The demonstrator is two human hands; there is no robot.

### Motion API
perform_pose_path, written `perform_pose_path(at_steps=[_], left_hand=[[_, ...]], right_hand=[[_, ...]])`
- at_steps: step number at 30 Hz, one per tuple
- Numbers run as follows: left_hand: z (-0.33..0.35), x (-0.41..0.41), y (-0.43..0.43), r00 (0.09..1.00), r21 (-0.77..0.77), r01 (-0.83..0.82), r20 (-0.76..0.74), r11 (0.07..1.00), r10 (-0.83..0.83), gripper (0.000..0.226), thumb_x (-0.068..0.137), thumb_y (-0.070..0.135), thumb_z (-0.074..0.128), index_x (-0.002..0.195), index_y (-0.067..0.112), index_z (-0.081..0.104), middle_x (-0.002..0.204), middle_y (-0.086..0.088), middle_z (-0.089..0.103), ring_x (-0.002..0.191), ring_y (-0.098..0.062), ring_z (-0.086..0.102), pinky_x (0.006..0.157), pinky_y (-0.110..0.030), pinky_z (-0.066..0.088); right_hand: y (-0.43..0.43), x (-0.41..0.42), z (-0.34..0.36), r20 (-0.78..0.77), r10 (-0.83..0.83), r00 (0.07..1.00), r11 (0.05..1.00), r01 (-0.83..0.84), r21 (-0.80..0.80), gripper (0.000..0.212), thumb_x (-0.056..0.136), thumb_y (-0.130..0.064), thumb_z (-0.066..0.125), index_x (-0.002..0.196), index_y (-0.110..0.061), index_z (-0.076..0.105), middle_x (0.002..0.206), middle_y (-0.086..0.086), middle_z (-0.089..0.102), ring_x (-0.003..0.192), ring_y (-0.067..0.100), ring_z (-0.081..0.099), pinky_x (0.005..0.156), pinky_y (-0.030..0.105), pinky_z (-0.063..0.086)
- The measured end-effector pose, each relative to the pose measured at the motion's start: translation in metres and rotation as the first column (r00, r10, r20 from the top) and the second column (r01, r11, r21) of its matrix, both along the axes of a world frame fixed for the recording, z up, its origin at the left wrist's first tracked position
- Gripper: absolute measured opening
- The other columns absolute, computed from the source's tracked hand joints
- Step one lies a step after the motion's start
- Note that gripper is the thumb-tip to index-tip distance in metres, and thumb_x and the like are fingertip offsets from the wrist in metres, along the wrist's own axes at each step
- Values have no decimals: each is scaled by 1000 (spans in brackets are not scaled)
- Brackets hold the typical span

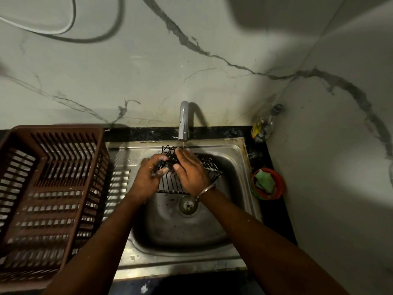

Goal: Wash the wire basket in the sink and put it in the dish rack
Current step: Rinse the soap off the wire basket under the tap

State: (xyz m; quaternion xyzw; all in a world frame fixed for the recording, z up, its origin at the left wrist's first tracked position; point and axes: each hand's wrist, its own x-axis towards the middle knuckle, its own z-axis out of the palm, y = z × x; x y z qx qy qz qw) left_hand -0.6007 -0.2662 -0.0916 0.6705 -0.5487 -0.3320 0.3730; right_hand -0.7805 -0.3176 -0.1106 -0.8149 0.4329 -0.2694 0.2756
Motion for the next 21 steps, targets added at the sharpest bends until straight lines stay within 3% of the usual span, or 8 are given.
perform_pose_path(at_steps=[3, 6, 12, 17, 21], left_hand=[[3, 1, -4, 1000, 7, -18, -8, 1000, 18, 32, 101, 12, 68, 123, 35, 64, 122, -10, 53, 111, -10, 59, 98, -33, 55], [6, 0, -7, 999, 10, -21, -30, 1000, 21, 33, 101, 11, 68, 126, 33, 64, 122, -10, 53, 111, -10, 60, 98, -37, 56], [6, -1, -6, 1000, -21, 5, -11, 1000, -6, 34, 98, 4, 71, 121, 28, 65, 118, -9, 55, 113, -18, 60, 101, -41, 52], [8, -3, -2, 999, -40, 4, -51, 999, -6, 37, 97, -1, 68, 117, 30, 65, 117, -5, 56, 113, -4, 61, 100, -26, 51], [6, 2, 1, 995, -14, -40, -89, 999, 38, 40, 98, 1, 69, 121, 34, 65, 127, -8, 55, 120, -15, 60, 103, -39, 52]], right_hand=[[-2, 3, 4, -24, 11, 1000, 1000, -10, 11, 61, 107, -42, 42, 158, -8, 36, 162, 13, 39, 153, 26, 31, 126, 41, 27], [-3, -1, 7, -11, -60, 998, 997, 61, 52, 64, 103, -35, 50, 158, -6, 35, 162, 16, 38, 152, 28, 32, 124, 44, 31], [-3, 5, 6, -24, 5, 1000, 996, -2, 91, 82, 84, -19, 50, 161, -5, 26, 167, 17, 27, 157, 27, 22, 125, 45, 29], [-6, 15, 14, -51, 88, 995, 989, -81, 123, 86, 83, -9, 57, 162, -5, 22, 168, 17, 25, 157, 28, 19, 128, 40, 22], [-12, 15, 19, -107, 48, 993, 992, -35, 119, 91, 85, -5, 65, 163, -8, 19, 169, 15, 20, 158, 28, 15, 128, 39, 19]])
